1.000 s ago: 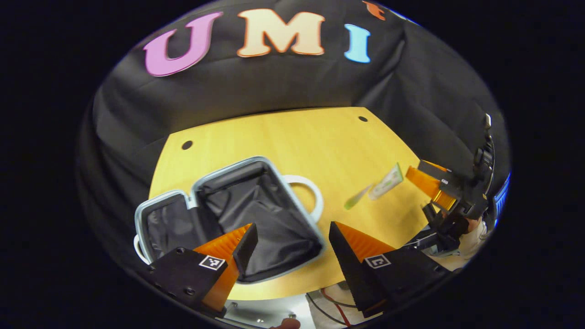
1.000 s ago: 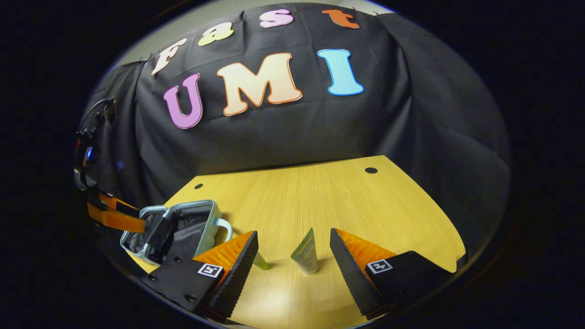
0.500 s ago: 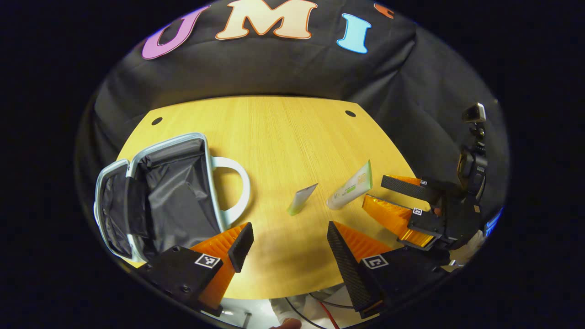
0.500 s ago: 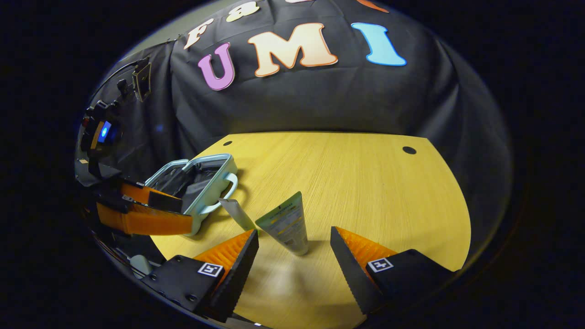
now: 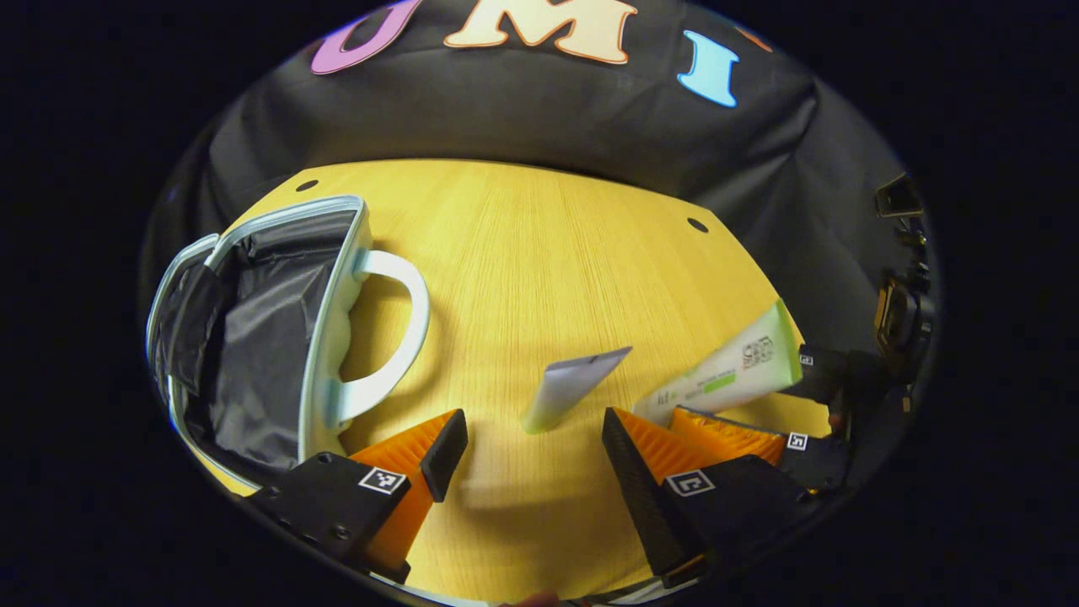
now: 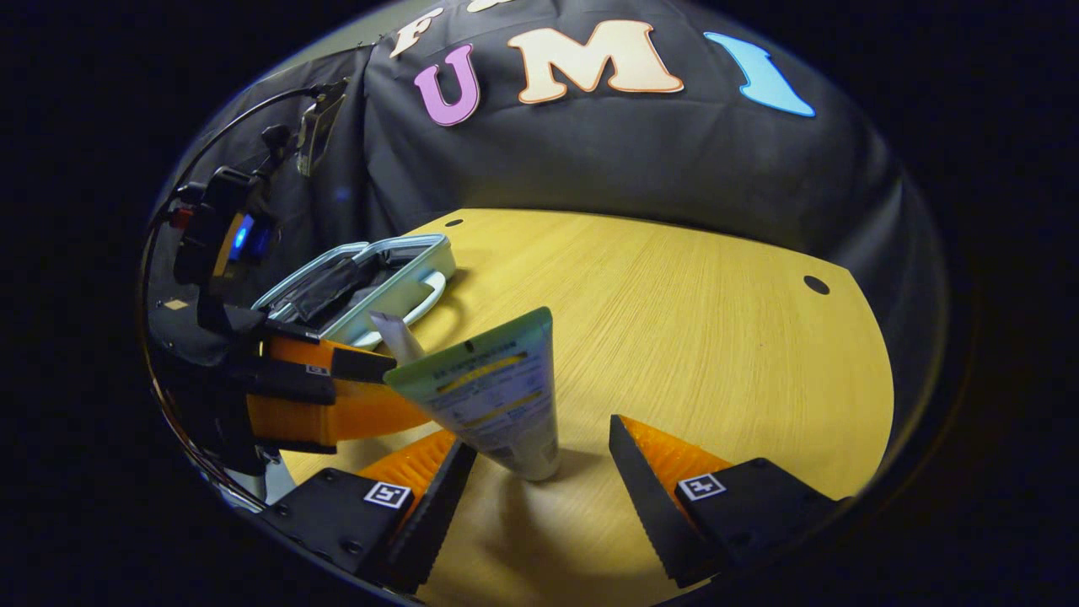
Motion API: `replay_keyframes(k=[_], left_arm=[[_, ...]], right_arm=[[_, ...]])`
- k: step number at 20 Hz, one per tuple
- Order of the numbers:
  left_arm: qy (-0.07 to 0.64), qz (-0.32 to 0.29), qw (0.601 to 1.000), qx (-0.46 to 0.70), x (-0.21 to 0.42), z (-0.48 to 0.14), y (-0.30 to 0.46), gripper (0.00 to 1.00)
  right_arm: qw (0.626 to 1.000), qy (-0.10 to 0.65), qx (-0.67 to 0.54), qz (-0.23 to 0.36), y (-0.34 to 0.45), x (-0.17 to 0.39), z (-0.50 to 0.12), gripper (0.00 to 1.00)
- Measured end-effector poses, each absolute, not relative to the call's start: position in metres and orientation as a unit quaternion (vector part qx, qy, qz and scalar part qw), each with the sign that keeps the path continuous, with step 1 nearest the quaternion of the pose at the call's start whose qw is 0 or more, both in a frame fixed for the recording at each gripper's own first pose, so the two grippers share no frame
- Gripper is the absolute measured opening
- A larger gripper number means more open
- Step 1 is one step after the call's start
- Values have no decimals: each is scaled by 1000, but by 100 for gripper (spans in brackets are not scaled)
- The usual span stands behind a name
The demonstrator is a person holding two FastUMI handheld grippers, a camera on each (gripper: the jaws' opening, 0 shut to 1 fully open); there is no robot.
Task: First open the suitcase, pack the skin care products into it, and then close the suitcase.
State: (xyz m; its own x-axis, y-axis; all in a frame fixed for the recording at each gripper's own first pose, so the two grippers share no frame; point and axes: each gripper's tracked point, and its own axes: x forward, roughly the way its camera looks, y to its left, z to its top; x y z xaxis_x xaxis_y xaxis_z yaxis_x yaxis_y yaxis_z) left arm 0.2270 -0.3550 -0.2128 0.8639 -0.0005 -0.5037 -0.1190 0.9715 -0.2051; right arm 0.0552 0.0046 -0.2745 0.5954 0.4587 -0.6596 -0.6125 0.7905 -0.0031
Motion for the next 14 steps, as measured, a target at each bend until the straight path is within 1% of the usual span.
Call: replay_keyframes(k=[1, 2, 3, 6, 7, 8, 9, 10, 11, 12, 13, 14], left_arm=[[253, 34, 959, -121, 230, -214, -355, 96], [248, 41, 960, -124, 233, -216, -354, 95], [240, 47, 961, -126, 237, -218, -350, 95], [237, 45, 962, -129, 246, -223, -356, 94], [236, 41, 962, -130, 249, -223, -358, 94], [231, 38, 963, -133, 252, -222, -361, 94], [226, 37, 964, -139, 256, -223, -363, 92], [224, 32, 964, -143, 259, -223, -368, 90], [222, 30, 964, -146, 261, -223, -372, 88], [222, 30, 963, -147, 263, -225, -373, 85], [226, 33, 963, -143, 264, -227, -373, 75], [230, 35, 963, -139, 264, -229, -374, 70]], right_arm=[[886, 333, -116, 302, 5, 56, -279, 99], [886, 332, -117, 302, 6, 57, -282, 94], [885, 333, -118, 303, 6, 57, -287, 99], [884, 337, -117, 303, 7, 55, -293, 98], [883, 337, -120, 302, 5, 55, -295, 91], [884, 337, -122, 301, 4, 55, -296, 97], [884, 335, -121, 301, 5, 55, -296, 96], [885, 334, -119, 301, 5, 55, -296, 91], [885, 335, -114, 303, 8, 53, -297, 84], [885, 333, -111, 306, 11, 51, -296, 80], [885, 329, -110, 310, 16, 49, -296, 75], [886, 324, -116, 310, 16, 50, -296, 63]])
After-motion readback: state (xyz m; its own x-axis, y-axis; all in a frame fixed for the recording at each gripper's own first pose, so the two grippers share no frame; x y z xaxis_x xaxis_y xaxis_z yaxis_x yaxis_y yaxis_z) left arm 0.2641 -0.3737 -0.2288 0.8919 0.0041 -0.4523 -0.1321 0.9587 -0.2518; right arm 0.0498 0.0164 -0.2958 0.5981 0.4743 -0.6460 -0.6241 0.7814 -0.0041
